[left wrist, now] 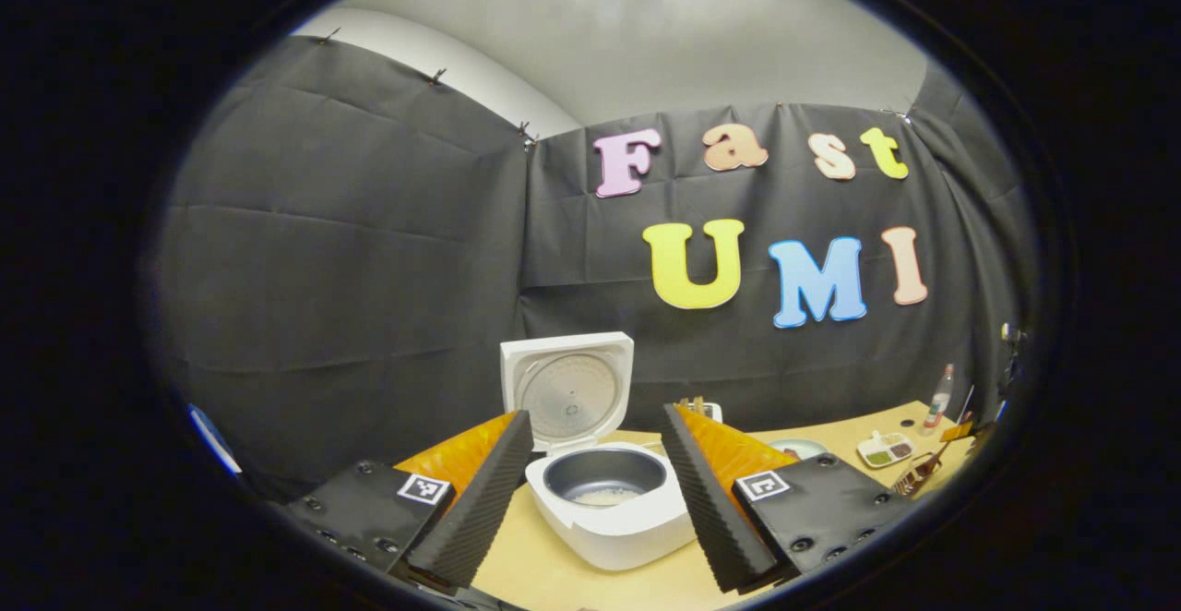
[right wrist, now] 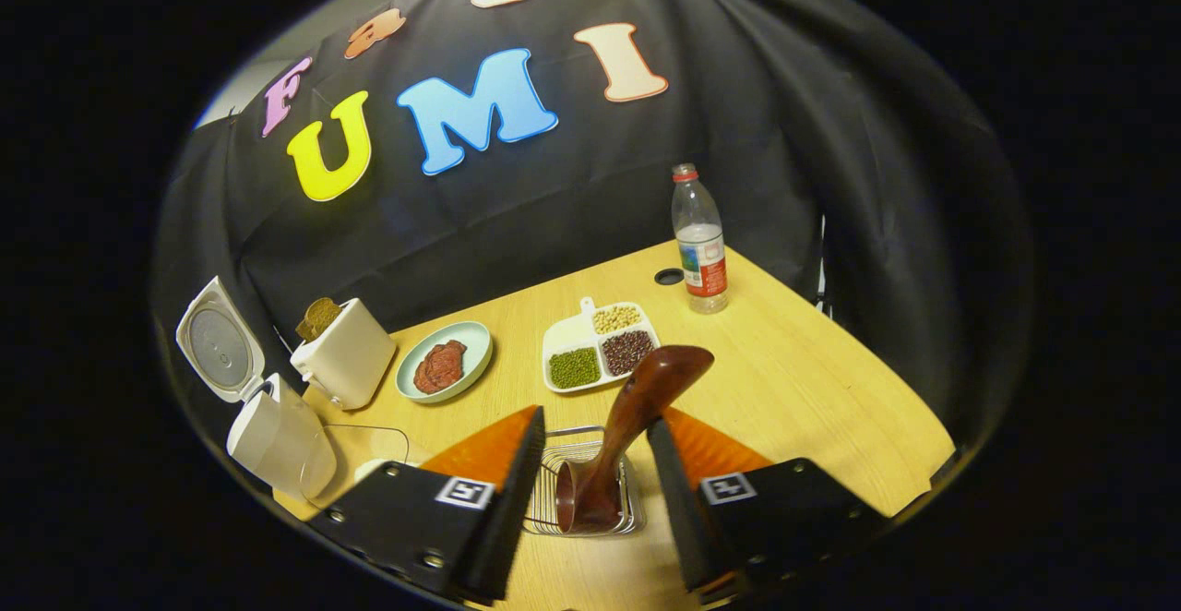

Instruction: Close the left gripper, press the button to open the rice cooker; take a wooden spoon from the chopstick holder with the right hand, scoop a spoonful of rice and pour it into the rice cooker, then put the wooden spoon back into the chopstick holder.

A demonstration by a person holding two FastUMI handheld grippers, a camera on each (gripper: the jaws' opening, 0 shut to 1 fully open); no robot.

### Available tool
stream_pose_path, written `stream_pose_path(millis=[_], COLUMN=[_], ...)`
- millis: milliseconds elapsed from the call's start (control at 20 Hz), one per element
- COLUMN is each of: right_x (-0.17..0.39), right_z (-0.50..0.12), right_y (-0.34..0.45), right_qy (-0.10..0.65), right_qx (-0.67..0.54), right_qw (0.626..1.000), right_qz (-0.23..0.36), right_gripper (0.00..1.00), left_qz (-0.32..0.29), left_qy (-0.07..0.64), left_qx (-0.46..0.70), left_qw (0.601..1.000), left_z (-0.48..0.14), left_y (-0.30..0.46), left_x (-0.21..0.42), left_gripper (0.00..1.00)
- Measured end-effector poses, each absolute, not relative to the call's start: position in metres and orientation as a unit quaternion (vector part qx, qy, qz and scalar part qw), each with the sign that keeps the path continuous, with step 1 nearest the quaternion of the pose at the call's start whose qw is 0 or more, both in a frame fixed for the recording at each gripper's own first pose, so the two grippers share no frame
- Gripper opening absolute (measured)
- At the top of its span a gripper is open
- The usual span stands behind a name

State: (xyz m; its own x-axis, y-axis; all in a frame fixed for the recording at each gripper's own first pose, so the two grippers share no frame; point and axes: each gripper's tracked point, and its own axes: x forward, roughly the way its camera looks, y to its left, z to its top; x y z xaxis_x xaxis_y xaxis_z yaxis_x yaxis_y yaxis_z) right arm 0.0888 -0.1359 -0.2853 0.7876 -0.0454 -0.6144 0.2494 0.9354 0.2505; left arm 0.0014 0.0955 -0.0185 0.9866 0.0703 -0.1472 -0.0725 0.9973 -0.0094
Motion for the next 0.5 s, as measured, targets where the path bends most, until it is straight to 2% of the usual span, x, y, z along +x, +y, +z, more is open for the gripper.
stream_pose_path(millis=[50,100,500], right_x=[0.090,0.087,0.068], right_z=[-0.275,-0.264,-0.171], right_y=[-0.145,-0.152,-0.170], right_qy=[0.302,0.292,0.216], right_qx=[0.149,0.135,0.084], right_qw=[0.937,0.941,0.964], right_qz=[-0.088,-0.100,-0.133], right_gripper=[0.89,1.00,0.99], left_qz=[0.030,0.026,-0.006], left_qy=[0.073,0.073,0.076], left_qx=[-0.011,-0.014,-0.019], left_qw=[0.997,0.997,0.997], left_z=[-0.019,-0.020,-0.027], left_y=[0.093,0.092,0.095], left_x=[0.006,0.010,0.055], left_gripper=[0.95,0.95,0.97])
